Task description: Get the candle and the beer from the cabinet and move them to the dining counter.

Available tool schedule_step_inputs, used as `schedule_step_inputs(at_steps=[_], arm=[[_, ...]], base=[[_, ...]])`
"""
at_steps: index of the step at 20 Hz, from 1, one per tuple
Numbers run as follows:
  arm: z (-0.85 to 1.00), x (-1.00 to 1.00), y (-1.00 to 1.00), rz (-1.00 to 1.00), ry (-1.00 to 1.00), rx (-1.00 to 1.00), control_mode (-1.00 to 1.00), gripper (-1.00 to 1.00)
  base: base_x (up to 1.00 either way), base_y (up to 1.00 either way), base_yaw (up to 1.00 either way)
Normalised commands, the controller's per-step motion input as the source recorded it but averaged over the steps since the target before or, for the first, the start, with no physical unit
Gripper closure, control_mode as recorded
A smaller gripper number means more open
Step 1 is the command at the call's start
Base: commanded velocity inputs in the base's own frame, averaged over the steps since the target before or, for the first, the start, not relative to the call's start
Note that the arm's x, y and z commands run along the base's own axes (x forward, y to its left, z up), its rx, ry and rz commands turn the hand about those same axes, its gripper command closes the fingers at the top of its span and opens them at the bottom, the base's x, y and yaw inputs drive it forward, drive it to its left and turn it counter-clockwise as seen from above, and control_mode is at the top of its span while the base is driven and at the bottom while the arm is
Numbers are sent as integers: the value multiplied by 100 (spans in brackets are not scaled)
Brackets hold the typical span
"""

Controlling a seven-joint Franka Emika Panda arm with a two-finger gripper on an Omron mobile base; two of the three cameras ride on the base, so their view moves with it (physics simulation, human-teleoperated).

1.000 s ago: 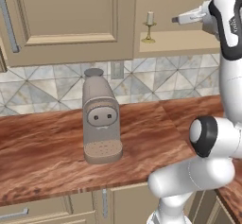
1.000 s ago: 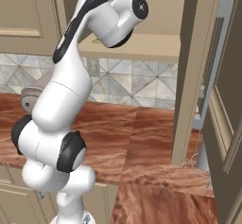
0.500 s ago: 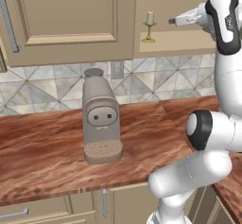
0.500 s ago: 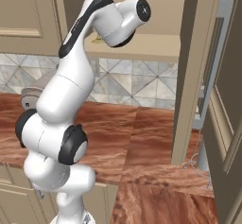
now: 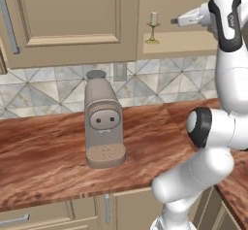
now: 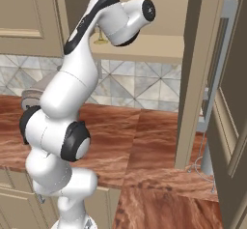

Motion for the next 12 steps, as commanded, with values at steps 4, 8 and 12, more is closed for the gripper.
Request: schedule_step_inputs(at_steps=[4, 8, 12], arm=[[0, 8, 1, 2, 0, 0, -100, -100], [0, 19, 0, 1, 0, 2, -100, -100], [0, 22, 0, 0, 0, 2, -100, -100]], base=[[0, 0, 0], [0, 0, 0], [0, 0, 0]])
